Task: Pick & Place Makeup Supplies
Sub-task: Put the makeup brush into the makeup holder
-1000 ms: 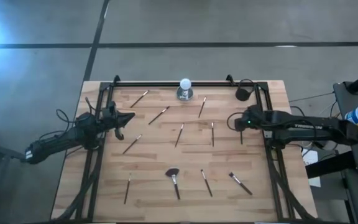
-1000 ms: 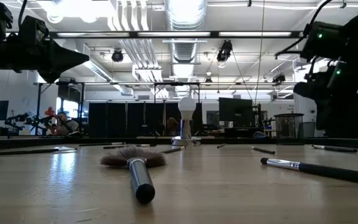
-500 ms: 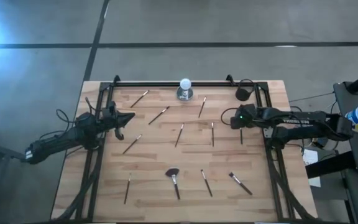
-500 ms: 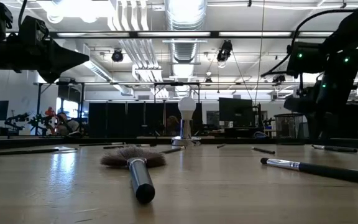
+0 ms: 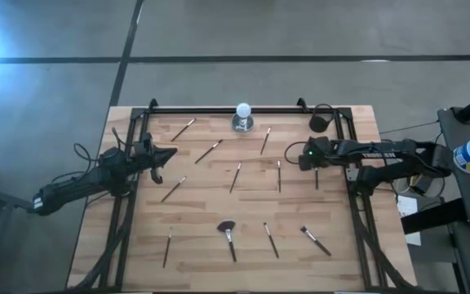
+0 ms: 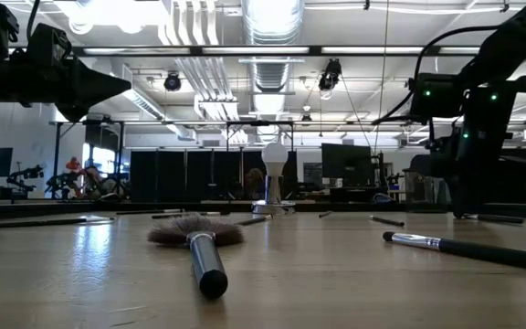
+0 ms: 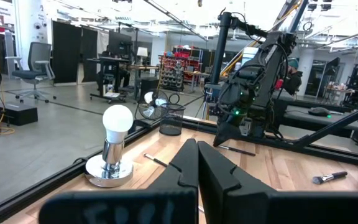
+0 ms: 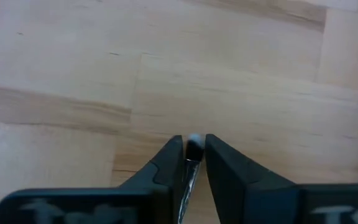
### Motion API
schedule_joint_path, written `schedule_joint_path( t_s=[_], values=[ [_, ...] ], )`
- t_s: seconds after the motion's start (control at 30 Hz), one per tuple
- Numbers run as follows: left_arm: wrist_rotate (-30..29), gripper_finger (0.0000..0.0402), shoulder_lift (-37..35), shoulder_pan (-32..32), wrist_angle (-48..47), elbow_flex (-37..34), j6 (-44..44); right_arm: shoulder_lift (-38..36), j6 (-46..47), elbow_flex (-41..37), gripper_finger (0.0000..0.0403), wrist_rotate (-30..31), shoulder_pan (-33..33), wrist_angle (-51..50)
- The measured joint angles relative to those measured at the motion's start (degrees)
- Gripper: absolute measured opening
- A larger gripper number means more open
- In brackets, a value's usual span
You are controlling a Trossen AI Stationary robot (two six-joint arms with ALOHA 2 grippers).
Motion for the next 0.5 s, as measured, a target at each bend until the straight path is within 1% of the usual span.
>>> schedule_joint_path(
  t_s=[0.27, 0.4, 0.5],
  values=[
    [0.01, 0.0000, 0.00, 0.00, -0.01, -0.01, -0.02, -0.06, -4.82, 0.87, 0.0015, 0.52, -0.02, 0.69],
    [0.02, 0.0000, 0.00, 0.01, -0.01, -0.02, 0.00, -0.06, -8.52, 1.78, 0.0009, 0.70, -0.09, 2.90],
    [0.02, 0.0000, 0.00, 0.02, 0.02, 0.00, 0.00, -0.44, -12.33, 2.63, 0.0009, 0.69, -0.07, 7.07]
  ],
)
